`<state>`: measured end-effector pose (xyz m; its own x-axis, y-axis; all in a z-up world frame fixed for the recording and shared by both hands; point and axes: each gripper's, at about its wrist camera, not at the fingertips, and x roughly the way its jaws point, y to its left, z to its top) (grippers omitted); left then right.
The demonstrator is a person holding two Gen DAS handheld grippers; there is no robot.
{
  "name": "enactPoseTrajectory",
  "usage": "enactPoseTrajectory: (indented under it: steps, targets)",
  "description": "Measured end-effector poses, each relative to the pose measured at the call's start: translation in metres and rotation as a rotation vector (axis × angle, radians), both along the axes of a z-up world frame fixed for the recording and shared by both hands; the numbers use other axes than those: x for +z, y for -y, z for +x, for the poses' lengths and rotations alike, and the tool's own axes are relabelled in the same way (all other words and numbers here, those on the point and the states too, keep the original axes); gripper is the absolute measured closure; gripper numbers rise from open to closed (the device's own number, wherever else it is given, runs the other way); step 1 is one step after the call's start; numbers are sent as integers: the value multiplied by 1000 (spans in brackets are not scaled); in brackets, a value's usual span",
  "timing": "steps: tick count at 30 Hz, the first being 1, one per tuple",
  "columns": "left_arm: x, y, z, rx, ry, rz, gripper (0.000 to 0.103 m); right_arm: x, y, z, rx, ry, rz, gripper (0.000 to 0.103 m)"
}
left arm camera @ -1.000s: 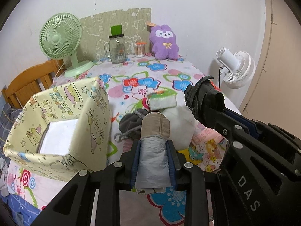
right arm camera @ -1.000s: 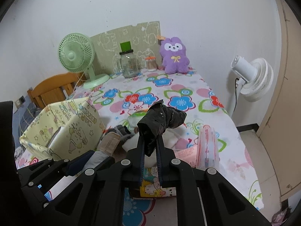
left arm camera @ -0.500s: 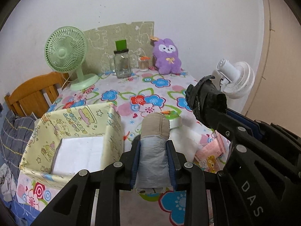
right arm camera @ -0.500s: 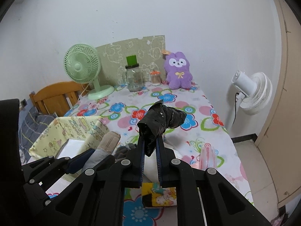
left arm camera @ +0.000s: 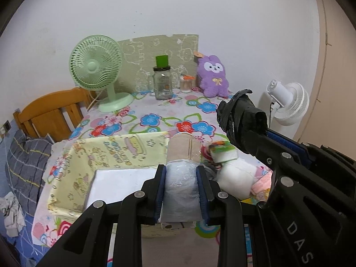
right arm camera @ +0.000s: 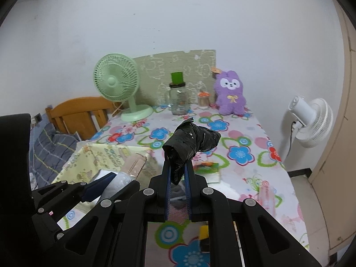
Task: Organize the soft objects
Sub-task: 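Carry the cloth roll with the left tool while the right tool carries the umbrella into the box, releasing both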
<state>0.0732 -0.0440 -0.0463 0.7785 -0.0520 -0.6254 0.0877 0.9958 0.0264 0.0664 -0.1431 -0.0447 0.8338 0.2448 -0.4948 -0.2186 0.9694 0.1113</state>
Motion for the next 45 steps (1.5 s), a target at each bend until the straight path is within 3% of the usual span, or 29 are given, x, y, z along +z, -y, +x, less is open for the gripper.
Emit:
enactPoseTrajectory:
  steps: [23, 45]
  targets:
    - [1, -74, -1, 88, 17, -21, 76, 6, -78, 10, 139, -18, -33, 89]
    - [-31, -124, 19, 163, -75, -22, 75, -27, -131, 41, 261, -190, -28, 89]
